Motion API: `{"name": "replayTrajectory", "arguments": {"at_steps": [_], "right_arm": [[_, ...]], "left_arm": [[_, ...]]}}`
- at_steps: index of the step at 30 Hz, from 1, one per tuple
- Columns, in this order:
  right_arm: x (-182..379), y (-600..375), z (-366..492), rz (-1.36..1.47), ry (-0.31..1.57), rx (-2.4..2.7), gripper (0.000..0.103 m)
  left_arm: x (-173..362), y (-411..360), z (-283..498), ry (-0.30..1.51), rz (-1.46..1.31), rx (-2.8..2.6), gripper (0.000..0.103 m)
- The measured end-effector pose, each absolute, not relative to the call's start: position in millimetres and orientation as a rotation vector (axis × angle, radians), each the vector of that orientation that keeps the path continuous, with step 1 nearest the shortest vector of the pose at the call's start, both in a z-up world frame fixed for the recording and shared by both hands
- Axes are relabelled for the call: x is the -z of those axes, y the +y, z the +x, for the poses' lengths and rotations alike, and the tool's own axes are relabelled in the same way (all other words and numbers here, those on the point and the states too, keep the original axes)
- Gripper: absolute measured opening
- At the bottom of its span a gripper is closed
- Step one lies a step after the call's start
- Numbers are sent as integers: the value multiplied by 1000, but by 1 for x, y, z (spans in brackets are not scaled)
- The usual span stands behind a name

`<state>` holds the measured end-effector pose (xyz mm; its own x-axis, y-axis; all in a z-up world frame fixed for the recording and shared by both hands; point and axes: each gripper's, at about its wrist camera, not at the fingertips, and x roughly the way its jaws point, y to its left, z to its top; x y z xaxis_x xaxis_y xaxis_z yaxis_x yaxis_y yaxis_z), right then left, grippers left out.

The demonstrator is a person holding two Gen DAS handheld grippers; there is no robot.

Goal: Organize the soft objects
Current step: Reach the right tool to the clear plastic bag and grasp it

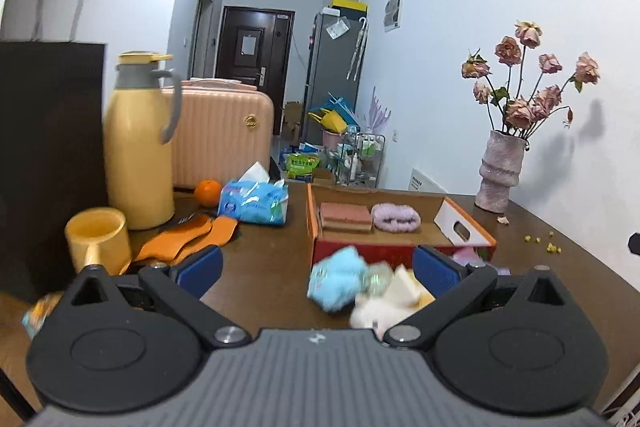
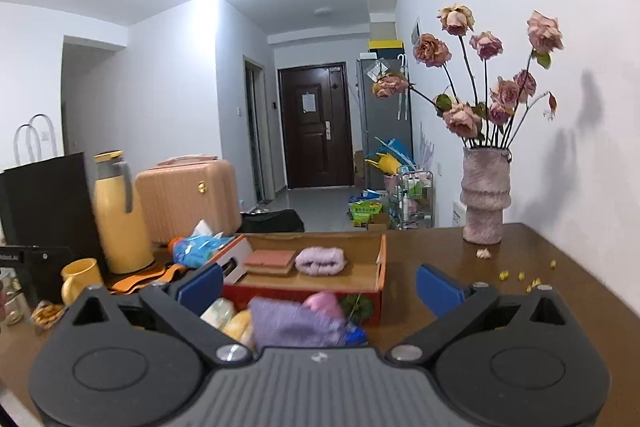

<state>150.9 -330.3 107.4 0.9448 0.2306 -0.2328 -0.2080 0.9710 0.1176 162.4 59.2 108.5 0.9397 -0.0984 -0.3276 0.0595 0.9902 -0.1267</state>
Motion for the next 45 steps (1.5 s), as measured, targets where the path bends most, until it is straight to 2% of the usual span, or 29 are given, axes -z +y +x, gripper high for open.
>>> {"name": "replayTrajectory", "arguments": {"at_steps": [5,10,19,24,26,28,31,36,38,40,42,44,45], "right_arm": [[-64,-318,106,48,253,-252,103],[-25,-308,89,83,295,-308,103],[-7,-297,122,147,354,-331,101],[-11,-287,163,135,376,-363,93],[-14,-281,183,134,383,-375,78],[-17,-273,204,126,392,-393,73],[-21,-254,236,98,400,-432,71],[-22,-209,292,48,426,-493,58],[-20,-194,311,33,435,-505,51],[-16,-181,328,30,456,-514,44],[-9,-172,339,21,485,-532,22],[-6,-169,341,12,479,-530,17],[-8,-172,339,25,469,-537,17]], "left_arm": [[-69,66,118,378,-136,80,103],[-39,71,109,451,-170,21,103],[-19,59,148,550,-139,69,103],[-16,43,191,561,-116,126,103],[-16,36,210,550,-96,141,103],[-16,32,229,528,-81,166,103],[-18,30,261,516,-70,184,103],[-17,36,300,501,-32,178,100],[-17,42,310,491,-25,190,95],[-19,45,320,490,-1,197,82],[-20,44,328,490,24,216,80],[-24,40,337,500,48,243,78],[-26,37,342,508,55,261,72]]}}
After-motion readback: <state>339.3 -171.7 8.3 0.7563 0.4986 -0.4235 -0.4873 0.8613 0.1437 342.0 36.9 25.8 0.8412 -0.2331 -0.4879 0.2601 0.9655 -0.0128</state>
